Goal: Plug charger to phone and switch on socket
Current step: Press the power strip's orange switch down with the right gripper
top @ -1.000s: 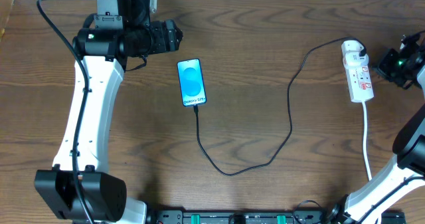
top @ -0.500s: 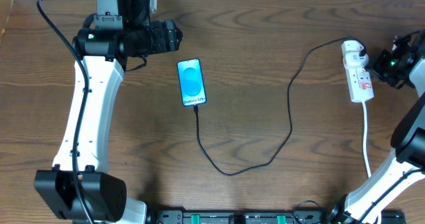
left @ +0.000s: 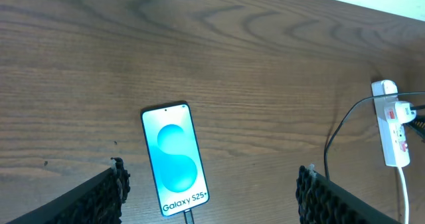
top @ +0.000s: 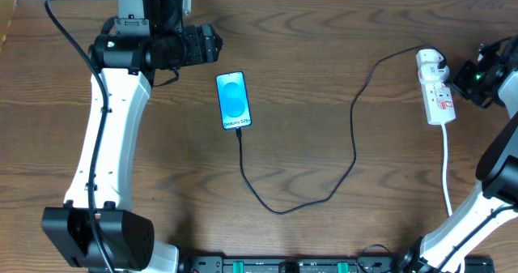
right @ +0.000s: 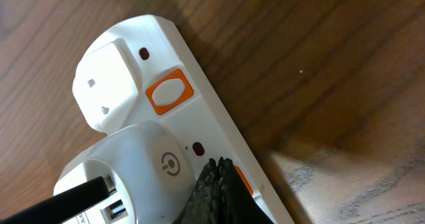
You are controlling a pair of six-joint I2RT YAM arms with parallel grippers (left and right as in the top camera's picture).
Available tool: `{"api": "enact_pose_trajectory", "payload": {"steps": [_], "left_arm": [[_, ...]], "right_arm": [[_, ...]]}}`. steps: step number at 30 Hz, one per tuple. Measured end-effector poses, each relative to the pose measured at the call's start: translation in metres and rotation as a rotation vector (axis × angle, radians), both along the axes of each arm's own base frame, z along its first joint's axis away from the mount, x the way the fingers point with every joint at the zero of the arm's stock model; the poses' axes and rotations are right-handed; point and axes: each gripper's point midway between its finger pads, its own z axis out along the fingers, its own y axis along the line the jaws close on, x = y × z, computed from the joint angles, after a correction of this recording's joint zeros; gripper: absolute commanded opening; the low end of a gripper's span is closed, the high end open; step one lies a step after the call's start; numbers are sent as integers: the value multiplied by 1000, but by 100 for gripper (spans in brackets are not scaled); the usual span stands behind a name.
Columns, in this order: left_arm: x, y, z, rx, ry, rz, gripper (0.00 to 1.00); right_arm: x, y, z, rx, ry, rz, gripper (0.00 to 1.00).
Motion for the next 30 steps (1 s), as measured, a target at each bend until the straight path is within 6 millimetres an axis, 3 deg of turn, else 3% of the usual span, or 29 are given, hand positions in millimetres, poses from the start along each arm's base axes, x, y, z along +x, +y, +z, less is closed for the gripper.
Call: {"api": "enact_pose_trajectory", "payload": {"steps": [15, 30], "left_arm": [[0, 0, 0, 0, 0, 0, 82], [0, 0, 0, 0, 0, 0, 82]], "right_arm": [[-1, 2, -5, -72, 9, -4, 1], [-7, 8, -3, -32, 34, -20, 1]]}}
